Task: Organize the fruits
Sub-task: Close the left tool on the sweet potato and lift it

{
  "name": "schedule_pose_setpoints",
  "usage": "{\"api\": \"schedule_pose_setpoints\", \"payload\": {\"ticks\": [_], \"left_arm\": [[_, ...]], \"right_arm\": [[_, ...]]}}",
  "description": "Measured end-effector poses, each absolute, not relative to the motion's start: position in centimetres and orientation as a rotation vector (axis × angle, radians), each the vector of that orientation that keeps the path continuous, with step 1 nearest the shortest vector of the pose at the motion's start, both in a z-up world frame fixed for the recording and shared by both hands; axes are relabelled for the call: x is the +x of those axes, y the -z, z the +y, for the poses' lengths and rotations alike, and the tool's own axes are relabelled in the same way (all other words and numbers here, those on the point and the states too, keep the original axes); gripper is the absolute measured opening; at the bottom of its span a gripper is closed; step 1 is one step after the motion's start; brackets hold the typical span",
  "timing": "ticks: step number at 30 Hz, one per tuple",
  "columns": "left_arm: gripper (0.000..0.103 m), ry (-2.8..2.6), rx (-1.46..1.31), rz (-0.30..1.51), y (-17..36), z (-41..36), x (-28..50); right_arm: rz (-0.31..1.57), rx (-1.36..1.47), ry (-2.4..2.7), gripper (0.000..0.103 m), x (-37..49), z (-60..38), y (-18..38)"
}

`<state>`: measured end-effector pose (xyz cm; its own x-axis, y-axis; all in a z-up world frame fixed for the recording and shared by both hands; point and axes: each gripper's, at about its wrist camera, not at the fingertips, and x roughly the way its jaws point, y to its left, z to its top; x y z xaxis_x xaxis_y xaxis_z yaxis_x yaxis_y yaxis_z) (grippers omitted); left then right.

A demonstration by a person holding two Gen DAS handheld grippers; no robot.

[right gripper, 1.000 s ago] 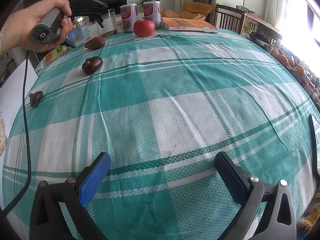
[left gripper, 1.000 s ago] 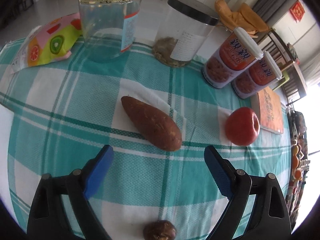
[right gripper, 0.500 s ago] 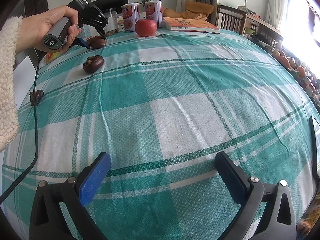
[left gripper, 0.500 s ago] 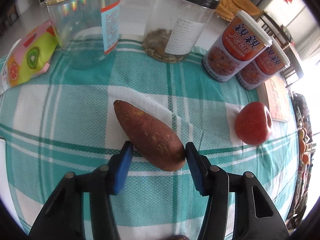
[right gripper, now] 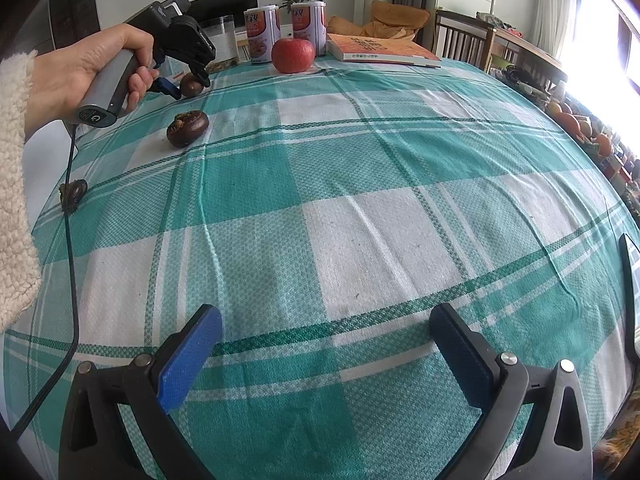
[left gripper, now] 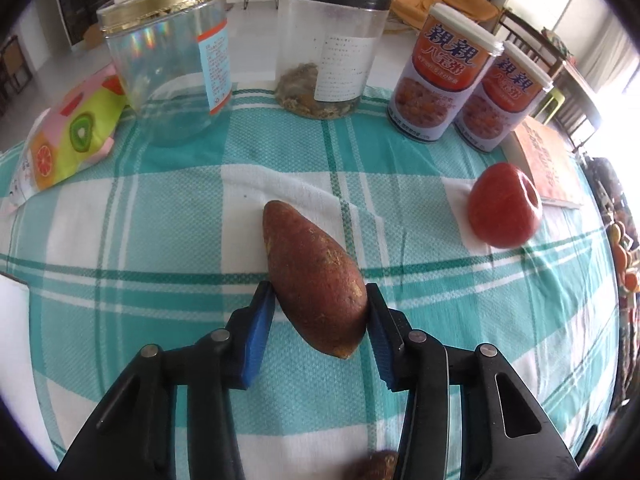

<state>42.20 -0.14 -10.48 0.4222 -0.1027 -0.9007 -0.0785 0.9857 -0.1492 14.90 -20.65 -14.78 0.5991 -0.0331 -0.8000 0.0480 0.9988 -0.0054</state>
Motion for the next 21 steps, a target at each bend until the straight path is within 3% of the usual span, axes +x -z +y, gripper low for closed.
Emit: {"api": "schedule_pose_setpoints", "payload": {"ticks": [11,21], "left_arm": [[0.045,0.139,-0.09,1.103,4.6,2.4,24.3],[0.045,0.138,0.02,1.09,10.5,1.1,10.0]], "right_arm": [[0.923,0.024,0.042,0.103,14.9,-20.7,14.7],[0.922,0.024,0.041,0.103,14.9,-20.7,14.8]]}}
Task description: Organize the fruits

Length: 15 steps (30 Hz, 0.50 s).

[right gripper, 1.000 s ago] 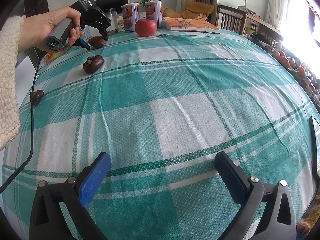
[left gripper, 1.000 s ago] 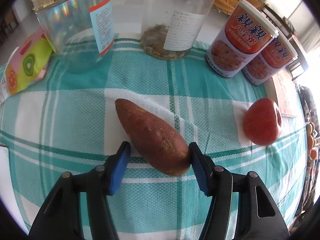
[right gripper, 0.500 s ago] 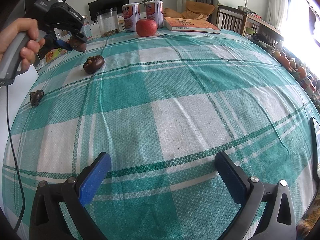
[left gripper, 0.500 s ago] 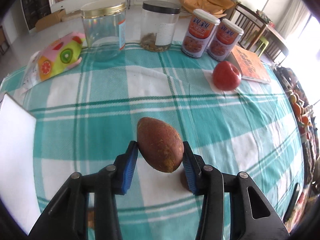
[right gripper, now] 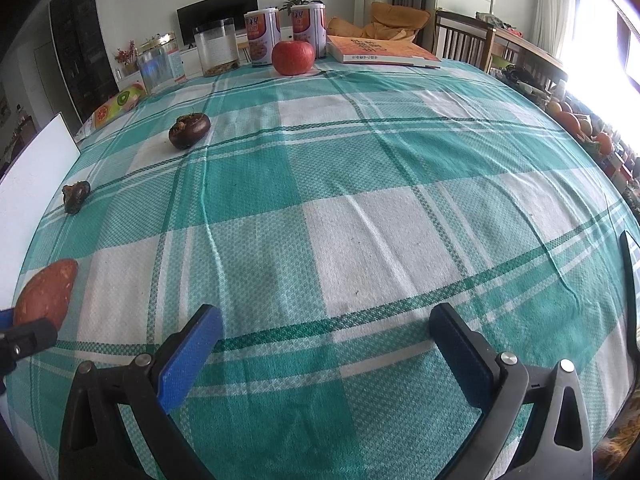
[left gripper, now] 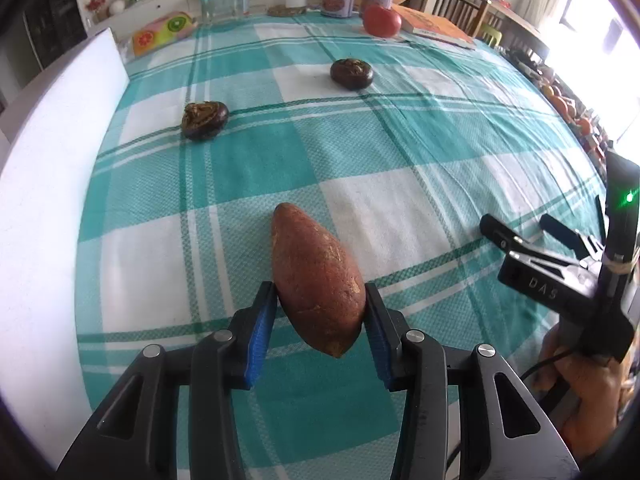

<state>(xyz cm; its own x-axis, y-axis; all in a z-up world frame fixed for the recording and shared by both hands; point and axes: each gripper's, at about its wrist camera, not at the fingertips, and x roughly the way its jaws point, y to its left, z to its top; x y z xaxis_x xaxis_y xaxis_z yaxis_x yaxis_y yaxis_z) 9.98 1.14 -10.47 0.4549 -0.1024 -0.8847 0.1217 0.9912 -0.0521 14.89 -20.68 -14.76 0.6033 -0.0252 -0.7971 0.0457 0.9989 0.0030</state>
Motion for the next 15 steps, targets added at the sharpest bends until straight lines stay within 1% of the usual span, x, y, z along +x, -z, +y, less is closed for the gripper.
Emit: {"api": "schedule_pose_setpoints", "payload": {"ticks": [2,3,4,5,6,9,13,15], "left_arm": [[0.046,0.108,0.106,1.043,10.8,0.6,9.2],[0.05,0.089,0.131,1.023,11.0,0.5,9.1],[0.057,0.074,0.143,1.009,11.3,0.5,9.1],[0.075,0.064,0.145,1.002,11.7,0.6,9.3],[0.082,0.05,0.144,0.997,12.2,0.8,9.5],[0.087,0.03,0.094,0.967,12.8,2.0,10.1],[0.089,0.019,0.036,0.95,13.1,3.6,10.5],[0.094,0.014,0.029,0.933,13.3,4.3,10.4]], "right_arm": [[0.923,0.021,0.043,0.103,14.8,-20.7,14.8],[0.924,0.019,0.044,0.103,14.8,-20.6,14.8],[0.924,0.018,0.044,0.103,14.8,-20.6,14.8],[0.923,0.019,0.044,0.103,14.8,-20.6,14.8],[0.923,0.02,0.044,0.103,14.8,-20.7,14.8],[0.922,0.021,0.042,0.103,14.7,-20.6,14.8],[0.919,0.026,0.04,0.103,14.7,-20.7,14.8],[0.92,0.024,0.041,0.103,14.7,-20.7,14.8]]}}
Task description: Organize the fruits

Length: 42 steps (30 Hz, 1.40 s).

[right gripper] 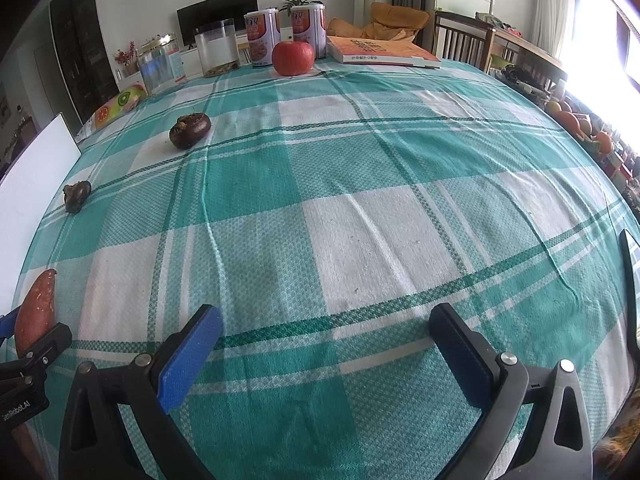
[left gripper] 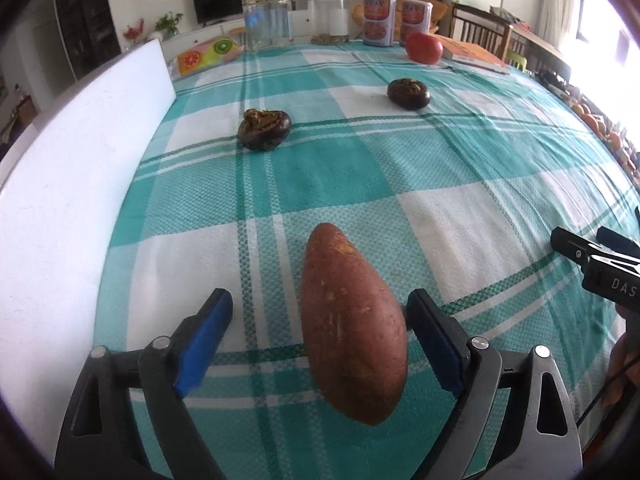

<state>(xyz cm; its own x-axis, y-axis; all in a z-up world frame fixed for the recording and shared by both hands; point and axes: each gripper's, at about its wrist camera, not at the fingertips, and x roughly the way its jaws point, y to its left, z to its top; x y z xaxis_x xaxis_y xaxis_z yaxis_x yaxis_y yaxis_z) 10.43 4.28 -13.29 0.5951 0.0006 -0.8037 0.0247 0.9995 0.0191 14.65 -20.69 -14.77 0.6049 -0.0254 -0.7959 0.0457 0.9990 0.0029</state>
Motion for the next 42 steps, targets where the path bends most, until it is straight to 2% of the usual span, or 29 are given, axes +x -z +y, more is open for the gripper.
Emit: {"api": "schedule_pose_setpoints", "payload": {"ticks": [9,13,17,21,27,30,31,32,42], "left_arm": [[0.095,0.031,0.016,0.918,13.3,4.8,10.2],[0.095,0.045,0.012,0.916,13.3,4.9,10.1],[0.095,0.041,0.02,0.917,13.3,5.0,10.1],[0.096,0.041,0.021,0.917,13.3,5.0,10.1],[0.096,0.04,0.021,0.917,13.4,4.9,10.1],[0.096,0.04,0.02,0.917,13.4,4.9,10.1],[0.096,0.04,0.021,0.917,13.4,4.9,10.1],[0.096,0.04,0.021,0.917,13.4,4.9,10.1],[0.096,0.04,0.021,0.917,13.4,4.9,10.1]], "right_arm": [[0.927,0.021,0.028,0.103,14.7,-20.7,14.7],[0.997,0.077,-0.113,0.102,17.1,-20.5,13.3],[0.924,-0.075,-0.208,0.102,21.4,-16.5,9.5],[0.942,-0.209,-0.268,0.102,26.8,-11.6,9.6],[1.031,-0.094,-0.254,0.088,32.9,-9.3,12.8],[1.026,-0.055,-0.223,0.068,33.8,-9.2,13.5],[1.017,-0.045,-0.237,0.054,33.9,-9.2,13.4],[1.012,-0.041,-0.253,0.046,33.8,-9.3,13.3],[0.993,-0.013,-0.3,0.047,24.5,-14.4,10.2]]}}
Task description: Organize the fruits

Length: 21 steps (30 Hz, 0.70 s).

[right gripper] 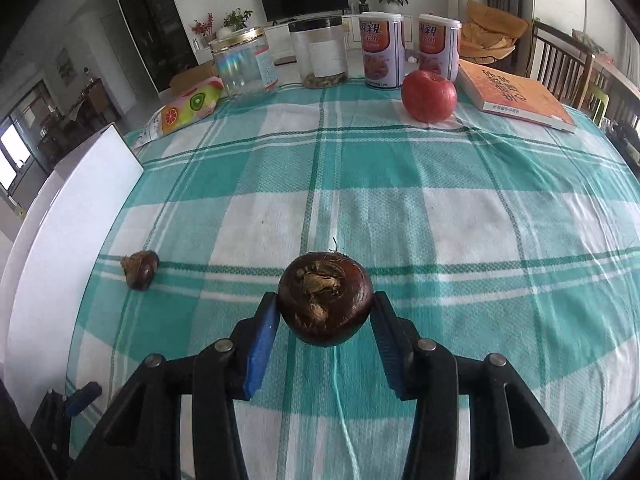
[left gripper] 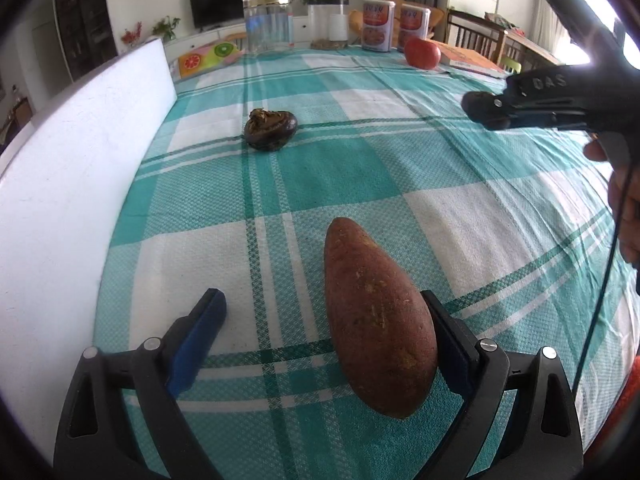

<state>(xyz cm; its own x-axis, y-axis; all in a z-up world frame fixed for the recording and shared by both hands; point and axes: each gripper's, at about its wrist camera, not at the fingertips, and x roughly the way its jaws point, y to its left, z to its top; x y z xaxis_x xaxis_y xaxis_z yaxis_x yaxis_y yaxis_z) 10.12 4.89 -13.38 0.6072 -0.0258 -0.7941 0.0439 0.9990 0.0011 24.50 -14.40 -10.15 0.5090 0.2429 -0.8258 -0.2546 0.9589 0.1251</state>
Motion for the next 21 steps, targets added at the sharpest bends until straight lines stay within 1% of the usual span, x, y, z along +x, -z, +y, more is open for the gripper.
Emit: {"api": "schedule_pose_setpoints", "payload": {"ticks": [5,8,16,17,21], "left_arm": [[0.096,0.04,0.021,0.918,13.4,4.9,10.1],[0.096,0.04,0.022,0.918,13.4,4.8,10.1],[0.095,0.062,0.02,0.924,13.3,5.2,10.0],[0.096,0.067,0.032,0.932,13.2,5.4,9.8],[0.096,0.05,0.025,0.957,13.2,6.9,7.9]], "right_arm": [[0.978,-0.038,-0.267,0.047,17.3,-16.6,11.4],[0.959,-0.026,-0.233,0.047,14.6,-17.4,12.7],[0.897,-0.025,-0.182,0.047,12.7,-17.6,13.6],[0.894,-0.027,-0.18,0.047,12.6,-17.6,13.6],[0.888,-0.032,-0.17,0.049,12.5,-17.6,13.7]]}}
